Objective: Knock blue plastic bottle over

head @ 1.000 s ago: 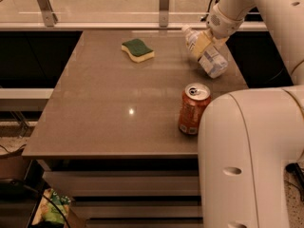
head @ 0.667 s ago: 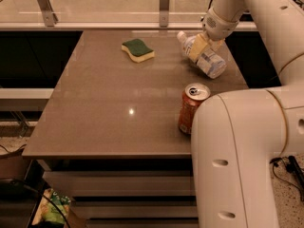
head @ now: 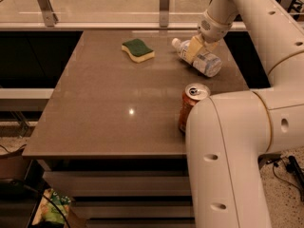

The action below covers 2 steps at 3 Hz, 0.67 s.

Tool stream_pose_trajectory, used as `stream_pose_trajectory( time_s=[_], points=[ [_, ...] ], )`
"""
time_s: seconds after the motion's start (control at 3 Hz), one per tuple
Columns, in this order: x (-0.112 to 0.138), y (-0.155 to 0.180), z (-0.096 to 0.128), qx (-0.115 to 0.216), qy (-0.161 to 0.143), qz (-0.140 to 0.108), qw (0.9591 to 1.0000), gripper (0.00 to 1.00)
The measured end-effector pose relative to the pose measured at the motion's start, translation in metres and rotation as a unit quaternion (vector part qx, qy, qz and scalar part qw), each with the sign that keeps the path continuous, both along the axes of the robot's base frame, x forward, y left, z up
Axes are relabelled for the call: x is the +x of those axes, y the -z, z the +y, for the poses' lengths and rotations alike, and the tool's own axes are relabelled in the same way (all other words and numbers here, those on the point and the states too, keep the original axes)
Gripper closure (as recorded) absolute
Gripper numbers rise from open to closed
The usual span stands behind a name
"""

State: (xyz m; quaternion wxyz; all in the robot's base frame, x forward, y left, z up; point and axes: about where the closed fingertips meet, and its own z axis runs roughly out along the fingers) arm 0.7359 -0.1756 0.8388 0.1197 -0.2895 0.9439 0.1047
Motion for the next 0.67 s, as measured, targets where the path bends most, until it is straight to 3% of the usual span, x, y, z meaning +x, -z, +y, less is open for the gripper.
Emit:
stream_pose_trajectory(
  time_s=[0.67],
  points=[
    [0.0084,0.0065,0.0040,0.002,0.001,-0.007,1.0000,0.36]
  ],
)
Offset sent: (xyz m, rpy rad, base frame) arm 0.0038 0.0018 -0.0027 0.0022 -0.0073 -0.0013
